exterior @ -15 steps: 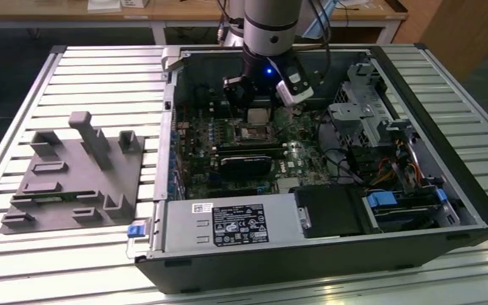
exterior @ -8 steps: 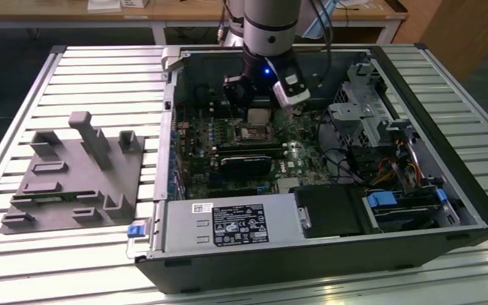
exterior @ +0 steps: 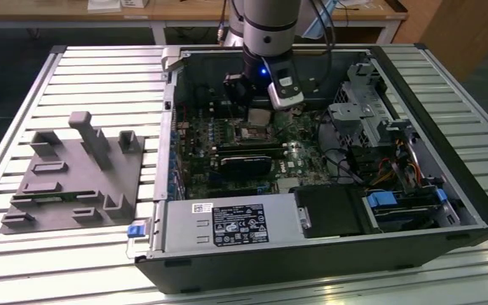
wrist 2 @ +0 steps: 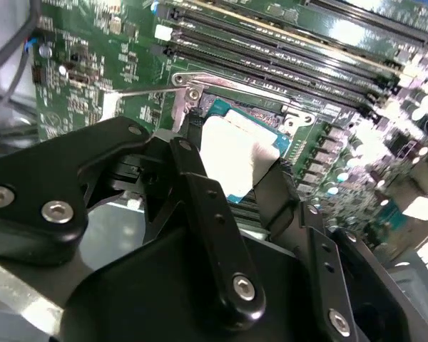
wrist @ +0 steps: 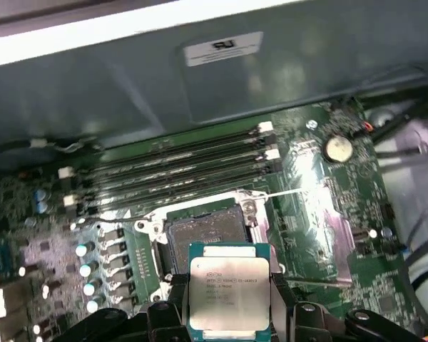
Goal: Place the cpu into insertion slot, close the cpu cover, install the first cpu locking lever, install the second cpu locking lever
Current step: 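Place the cpu into insertion slot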
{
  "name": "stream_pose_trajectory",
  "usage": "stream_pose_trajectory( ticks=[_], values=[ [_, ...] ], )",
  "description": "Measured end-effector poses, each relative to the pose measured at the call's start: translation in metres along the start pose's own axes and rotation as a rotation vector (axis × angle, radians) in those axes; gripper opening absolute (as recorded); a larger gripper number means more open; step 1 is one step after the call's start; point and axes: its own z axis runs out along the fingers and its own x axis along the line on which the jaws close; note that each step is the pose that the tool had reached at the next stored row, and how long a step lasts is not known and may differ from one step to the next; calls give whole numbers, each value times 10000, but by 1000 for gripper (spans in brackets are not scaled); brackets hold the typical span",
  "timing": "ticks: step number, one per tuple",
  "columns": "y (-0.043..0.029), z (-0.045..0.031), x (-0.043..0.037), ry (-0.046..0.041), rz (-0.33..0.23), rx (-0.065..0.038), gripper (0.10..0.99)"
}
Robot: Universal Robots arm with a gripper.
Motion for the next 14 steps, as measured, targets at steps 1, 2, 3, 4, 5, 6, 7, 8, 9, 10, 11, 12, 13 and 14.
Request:
stream_pose_trajectory(
  ticks=[1, 2, 3, 4, 5, 6, 7, 8, 9, 10, 11, 12, 13, 14],
  values=[
    [0, 1, 0, -17, 185, 1, 541],
    [0, 2, 0, -34, 374, 4, 541],
    [0, 2, 0, -50, 555, 7, 541],
    [0, 3, 0, -67, 732, 8, 541],
    [0, 4, 0, -83, 913, 11, 541],
    [0, 4, 0, -99, 1090, 13, 541],
    [-1, 5, 0, -116, 1276, 16, 541],
    [0, 5, 0, -131, 1450, 19, 541],
    [-1, 6, 0, -149, 1644, 21, 541],
    [-1, 7, 0, -165, 1825, 24, 541],
    [-1, 8, 0, -182, 2002, 26, 541],
    [-1, 8, 0, -198, 2182, 29, 541],
    [-1, 8, 0, -214, 2358, 32, 541],
    [-1, 9, 0, -230, 2537, 35, 541]
  ],
)
